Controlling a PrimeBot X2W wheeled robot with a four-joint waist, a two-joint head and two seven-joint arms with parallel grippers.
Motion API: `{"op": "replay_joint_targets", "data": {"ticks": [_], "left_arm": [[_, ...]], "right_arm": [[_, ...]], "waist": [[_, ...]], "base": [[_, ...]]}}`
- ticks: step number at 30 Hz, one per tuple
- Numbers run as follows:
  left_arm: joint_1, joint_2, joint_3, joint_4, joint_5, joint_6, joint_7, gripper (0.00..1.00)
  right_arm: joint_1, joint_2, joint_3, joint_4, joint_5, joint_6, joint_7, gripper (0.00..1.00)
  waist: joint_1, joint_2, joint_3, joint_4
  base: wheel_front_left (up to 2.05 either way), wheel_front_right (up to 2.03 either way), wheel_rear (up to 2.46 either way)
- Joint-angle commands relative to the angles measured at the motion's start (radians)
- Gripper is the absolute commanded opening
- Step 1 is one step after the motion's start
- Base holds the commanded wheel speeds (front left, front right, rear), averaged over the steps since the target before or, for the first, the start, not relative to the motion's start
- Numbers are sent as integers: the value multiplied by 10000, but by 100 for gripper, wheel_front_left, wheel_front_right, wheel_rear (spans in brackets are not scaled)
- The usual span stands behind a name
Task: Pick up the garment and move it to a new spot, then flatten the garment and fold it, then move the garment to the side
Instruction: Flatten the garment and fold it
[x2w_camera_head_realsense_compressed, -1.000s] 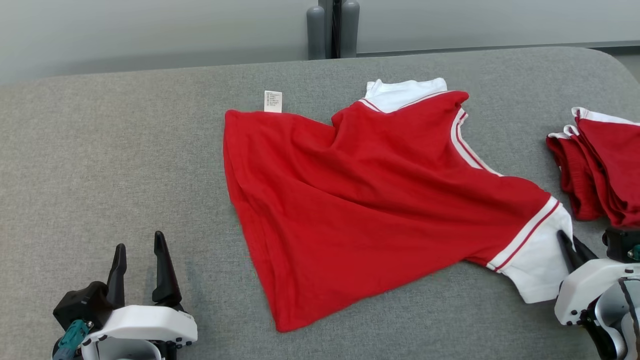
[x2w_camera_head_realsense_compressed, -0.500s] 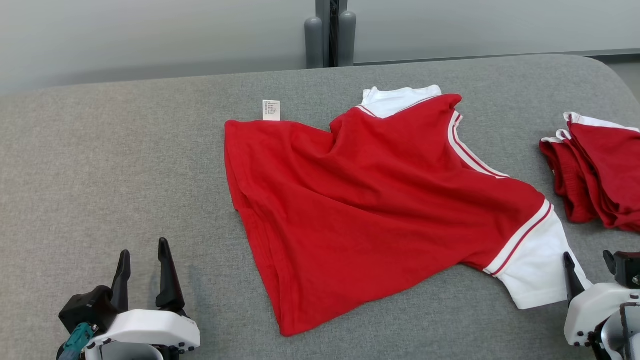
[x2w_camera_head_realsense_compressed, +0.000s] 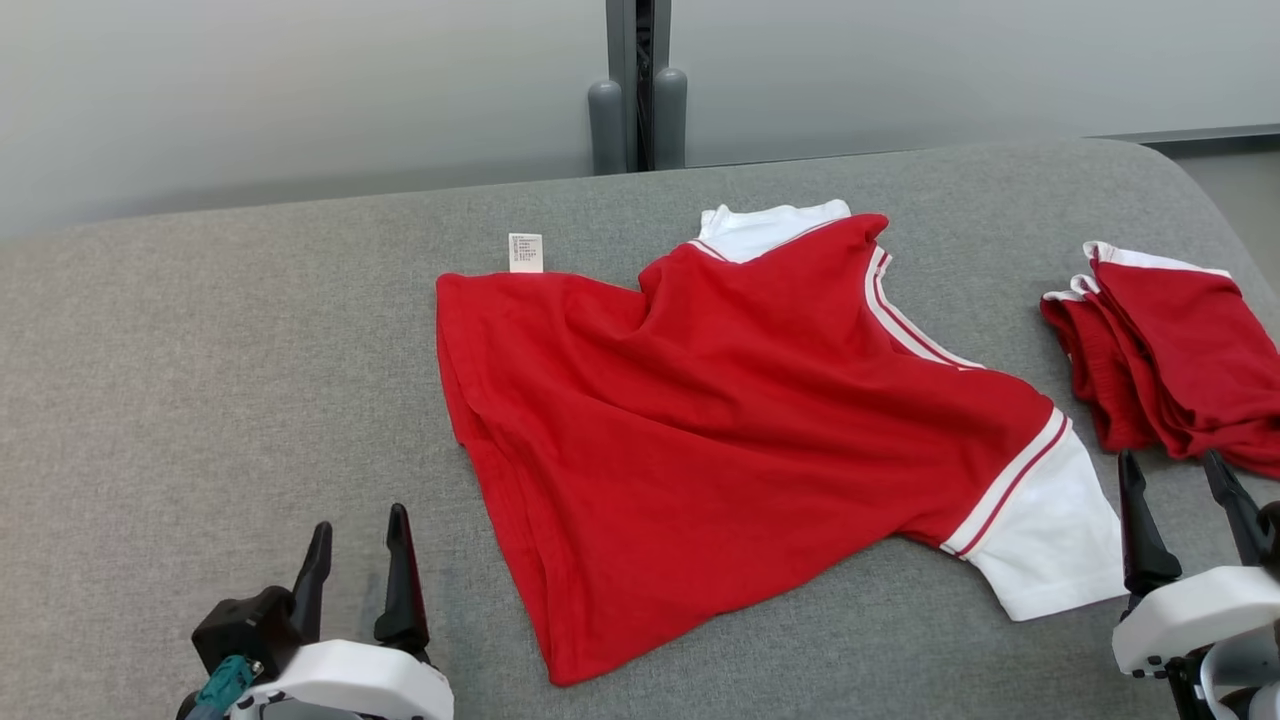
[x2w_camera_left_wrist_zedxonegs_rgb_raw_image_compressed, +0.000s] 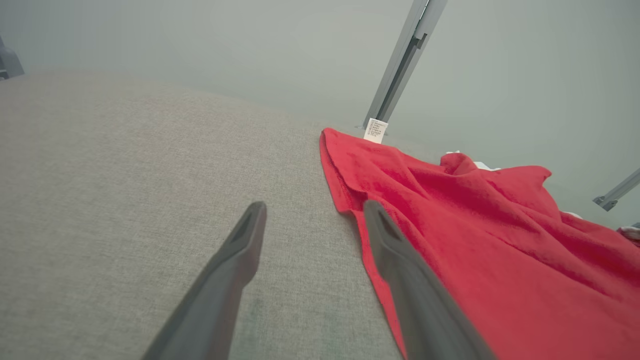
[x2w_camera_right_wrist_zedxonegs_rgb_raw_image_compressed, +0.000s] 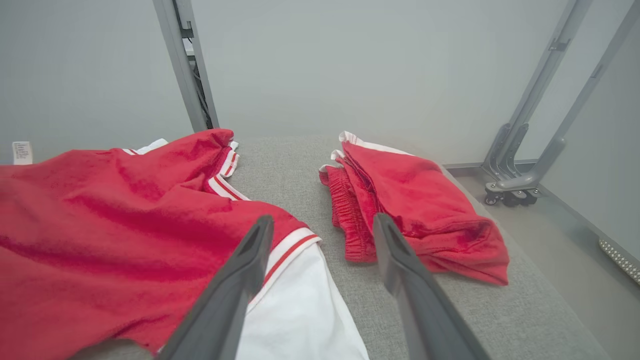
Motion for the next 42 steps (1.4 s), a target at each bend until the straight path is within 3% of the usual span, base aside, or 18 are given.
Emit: {"op": "replay_joint_targets", "data": {"ticks": [1, 15, 42], "left_arm": [[45, 31, -92, -2, 125, -65, -20, 100], [206, 176, -451, -274, 387, -110, -135, 100], [1381, 755, -310, -1617, 383, 318, -30, 100]], "right_arm": [[268, 40, 65, -469, 99, -2, -37, 100], [1173, 239, 649, -2048, 537, -2, -273, 100], [1354, 238, 1356, -1932, 998, -2, -285, 100]], "waist": [[0, 0, -93, 2], [0, 0, -788, 163], [0, 0, -1464, 577]], "base": [[0, 0, 0], [0, 0, 0], [0, 0, 0]]}}
